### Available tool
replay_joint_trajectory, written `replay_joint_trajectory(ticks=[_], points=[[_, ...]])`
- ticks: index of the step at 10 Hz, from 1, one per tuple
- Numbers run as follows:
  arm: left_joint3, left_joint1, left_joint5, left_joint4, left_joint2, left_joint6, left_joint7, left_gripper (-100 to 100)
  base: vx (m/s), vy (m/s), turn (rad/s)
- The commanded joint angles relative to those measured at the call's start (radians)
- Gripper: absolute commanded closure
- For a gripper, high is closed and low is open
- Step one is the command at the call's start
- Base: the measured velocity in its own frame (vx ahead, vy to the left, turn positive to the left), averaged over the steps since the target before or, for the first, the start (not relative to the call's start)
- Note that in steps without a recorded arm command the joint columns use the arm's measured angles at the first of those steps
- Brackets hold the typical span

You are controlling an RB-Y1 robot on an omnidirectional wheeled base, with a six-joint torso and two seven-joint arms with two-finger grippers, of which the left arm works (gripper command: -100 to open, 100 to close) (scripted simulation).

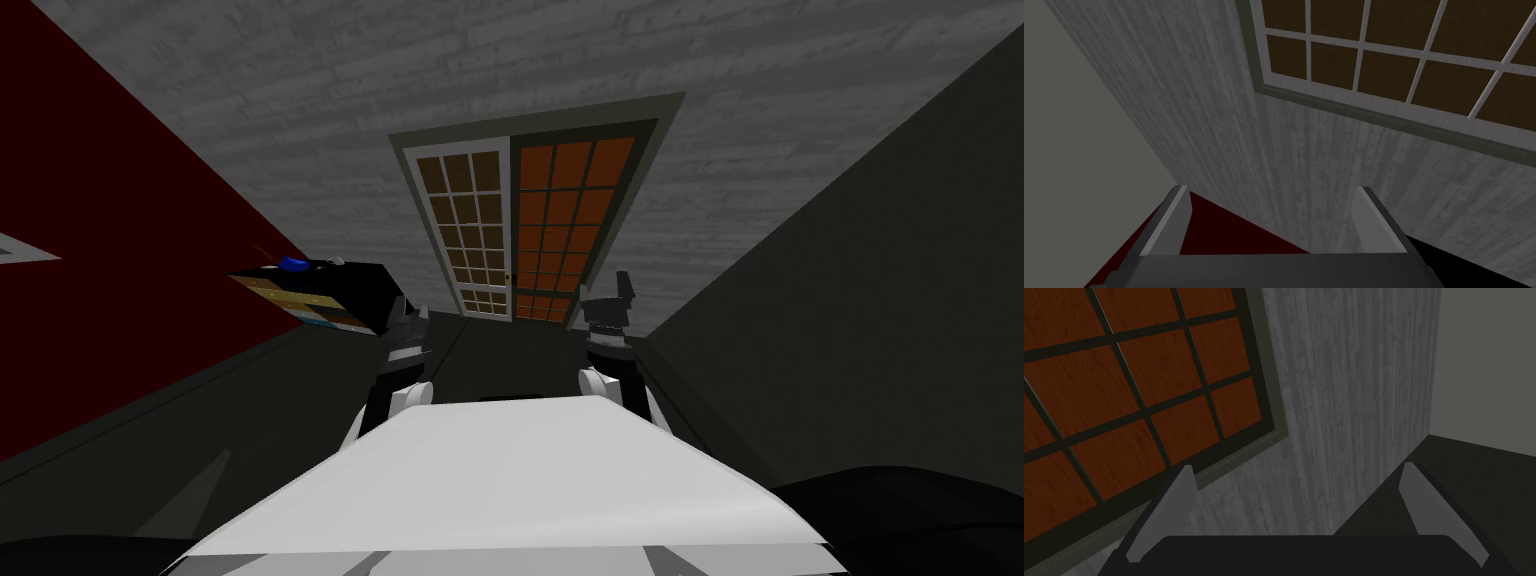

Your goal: Pull the door open

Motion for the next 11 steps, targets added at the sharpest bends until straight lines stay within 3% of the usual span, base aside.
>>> replay_joint_trajectory(ticks=[1,7,11], points=[[0.001,-0.011,-0.007,0.032,0.01,-0.01,-0.028,-100,0.061,-0.007,-0.007],[0.004,-0.051,-0.033,0.142,0.035,-0.042,-0.126,-100,0.102,-0.027,-0.006],[0.006,-0.087,-0.055,0.241,0.053,-0.072,-0.213,-100,0.105,-0.033,-0.007]])
